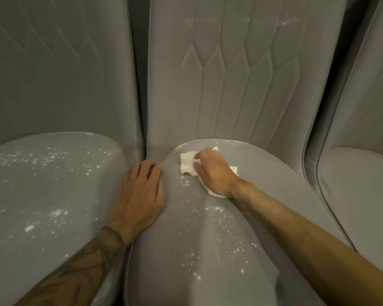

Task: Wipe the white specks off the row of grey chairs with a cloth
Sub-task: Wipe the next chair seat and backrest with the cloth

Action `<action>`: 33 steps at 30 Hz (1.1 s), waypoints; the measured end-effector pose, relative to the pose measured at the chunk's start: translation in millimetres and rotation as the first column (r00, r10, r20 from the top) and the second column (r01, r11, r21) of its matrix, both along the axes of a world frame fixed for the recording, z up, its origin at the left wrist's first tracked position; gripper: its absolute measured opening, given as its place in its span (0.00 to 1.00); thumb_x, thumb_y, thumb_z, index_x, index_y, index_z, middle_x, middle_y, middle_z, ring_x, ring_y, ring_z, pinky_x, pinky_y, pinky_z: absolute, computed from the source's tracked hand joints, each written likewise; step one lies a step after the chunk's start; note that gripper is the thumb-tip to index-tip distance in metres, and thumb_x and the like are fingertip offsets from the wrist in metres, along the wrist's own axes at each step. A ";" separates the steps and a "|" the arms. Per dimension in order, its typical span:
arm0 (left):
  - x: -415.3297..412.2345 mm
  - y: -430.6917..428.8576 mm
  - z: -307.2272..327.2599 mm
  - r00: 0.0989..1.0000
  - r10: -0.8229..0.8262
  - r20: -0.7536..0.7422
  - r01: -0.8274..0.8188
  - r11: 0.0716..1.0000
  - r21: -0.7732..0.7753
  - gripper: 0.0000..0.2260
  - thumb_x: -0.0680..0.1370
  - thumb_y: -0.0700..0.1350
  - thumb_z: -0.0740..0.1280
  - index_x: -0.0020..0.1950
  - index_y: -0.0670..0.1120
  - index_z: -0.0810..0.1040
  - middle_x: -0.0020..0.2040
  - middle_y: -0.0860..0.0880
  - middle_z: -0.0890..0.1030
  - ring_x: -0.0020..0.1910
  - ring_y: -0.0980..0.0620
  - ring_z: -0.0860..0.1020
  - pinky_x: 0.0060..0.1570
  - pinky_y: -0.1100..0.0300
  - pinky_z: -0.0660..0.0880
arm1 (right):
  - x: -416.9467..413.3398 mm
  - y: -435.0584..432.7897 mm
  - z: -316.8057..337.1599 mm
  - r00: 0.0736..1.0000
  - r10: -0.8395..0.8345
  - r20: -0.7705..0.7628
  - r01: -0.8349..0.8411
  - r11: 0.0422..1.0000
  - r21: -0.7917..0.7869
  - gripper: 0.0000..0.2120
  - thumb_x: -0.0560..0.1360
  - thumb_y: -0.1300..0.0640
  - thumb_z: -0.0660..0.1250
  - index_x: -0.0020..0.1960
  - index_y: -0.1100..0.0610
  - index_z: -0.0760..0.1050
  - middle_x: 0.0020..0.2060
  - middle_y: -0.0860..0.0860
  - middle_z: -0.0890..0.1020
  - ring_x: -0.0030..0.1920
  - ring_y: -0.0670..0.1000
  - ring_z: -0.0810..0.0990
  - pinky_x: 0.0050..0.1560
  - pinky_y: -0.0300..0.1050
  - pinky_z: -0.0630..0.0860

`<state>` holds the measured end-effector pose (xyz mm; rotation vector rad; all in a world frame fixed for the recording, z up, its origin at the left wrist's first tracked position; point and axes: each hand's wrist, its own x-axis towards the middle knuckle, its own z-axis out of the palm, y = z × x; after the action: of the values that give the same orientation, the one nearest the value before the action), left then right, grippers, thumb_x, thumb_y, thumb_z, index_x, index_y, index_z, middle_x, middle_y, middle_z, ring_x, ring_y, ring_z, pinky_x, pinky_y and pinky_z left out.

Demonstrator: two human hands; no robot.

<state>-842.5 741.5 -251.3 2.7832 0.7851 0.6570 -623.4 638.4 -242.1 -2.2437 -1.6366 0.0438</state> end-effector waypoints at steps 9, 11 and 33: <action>-0.6 -1.4 3.5 1.000 0.011 -0.001 -0.011 0.999 -0.040 0.14 0.80 0.44 0.55 0.59 0.40 0.76 0.58 0.40 0.78 0.55 0.41 0.75 0.56 0.46 0.74 | -46.7 12.3 -6.9 0.993 0.118 0.030 -0.119 0.992 0.050 0.14 0.83 0.51 0.56 0.62 0.59 0.72 0.55 0.58 0.76 0.53 0.58 0.72 0.57 0.49 0.63; -1.8 -2.4 5.5 1.000 0.014 -0.005 -0.014 0.998 -0.055 0.16 0.79 0.44 0.53 0.58 0.40 0.75 0.58 0.40 0.78 0.55 0.41 0.75 0.56 0.46 0.74 | -35.3 9.6 -2.8 0.991 0.125 0.042 -0.126 0.992 0.021 0.14 0.83 0.50 0.55 0.63 0.57 0.71 0.57 0.57 0.75 0.55 0.58 0.72 0.59 0.50 0.64; -3.3 2.0 6.0 1.000 -0.014 -0.022 0.012 0.999 -0.048 0.13 0.77 0.45 0.55 0.54 0.41 0.74 0.56 0.41 0.76 0.53 0.41 0.74 0.54 0.45 0.72 | -39.1 -41.8 -5.4 0.995 0.097 -0.004 -0.097 0.995 0.012 0.15 0.83 0.48 0.55 0.62 0.55 0.70 0.56 0.55 0.75 0.54 0.56 0.71 0.57 0.50 0.66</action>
<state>-845.8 743.5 -245.3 2.7544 0.7760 0.5979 -662.6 596.5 -247.5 -2.1525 -1.7383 0.0642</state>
